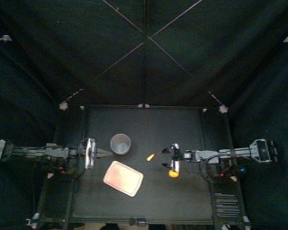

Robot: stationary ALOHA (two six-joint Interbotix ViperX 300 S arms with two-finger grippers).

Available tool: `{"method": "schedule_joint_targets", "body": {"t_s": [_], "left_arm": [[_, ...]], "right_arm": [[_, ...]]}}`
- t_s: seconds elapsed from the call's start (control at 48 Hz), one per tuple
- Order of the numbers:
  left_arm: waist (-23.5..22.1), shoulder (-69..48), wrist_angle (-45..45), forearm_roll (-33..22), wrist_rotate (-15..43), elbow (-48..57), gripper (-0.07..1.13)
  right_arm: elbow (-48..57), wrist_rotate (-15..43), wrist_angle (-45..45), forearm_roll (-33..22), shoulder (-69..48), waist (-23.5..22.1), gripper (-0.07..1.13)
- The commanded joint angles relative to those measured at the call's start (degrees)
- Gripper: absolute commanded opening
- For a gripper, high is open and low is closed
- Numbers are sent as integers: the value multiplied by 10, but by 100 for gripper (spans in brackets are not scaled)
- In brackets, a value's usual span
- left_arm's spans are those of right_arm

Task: Pick the shrimp then place it in the grey bowl
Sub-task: Pick the shrimp

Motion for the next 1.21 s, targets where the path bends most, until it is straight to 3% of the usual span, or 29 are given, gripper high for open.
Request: {"method": "schedule_joint_targets", "body": {"t_s": [0.021,0.292,0.708,0.917,1.208], "left_arm": [[1,4,-7,2,0,-5,8],[4,4,-11,2,0,-2,8],[6,4,-11,3,0,7,8],[6,4,-12,3,0,13,8],[7,4,-11,4,0,18,8]], "right_arm": [[-18,-4,4,-4,8,-5,94],[-60,-4,54,-47,74,-8,94],[-177,-11,228,-119,218,-6,94],[-225,-13,253,-171,289,-11,93],[-250,-13,257,-166,326,-27,88]]}}
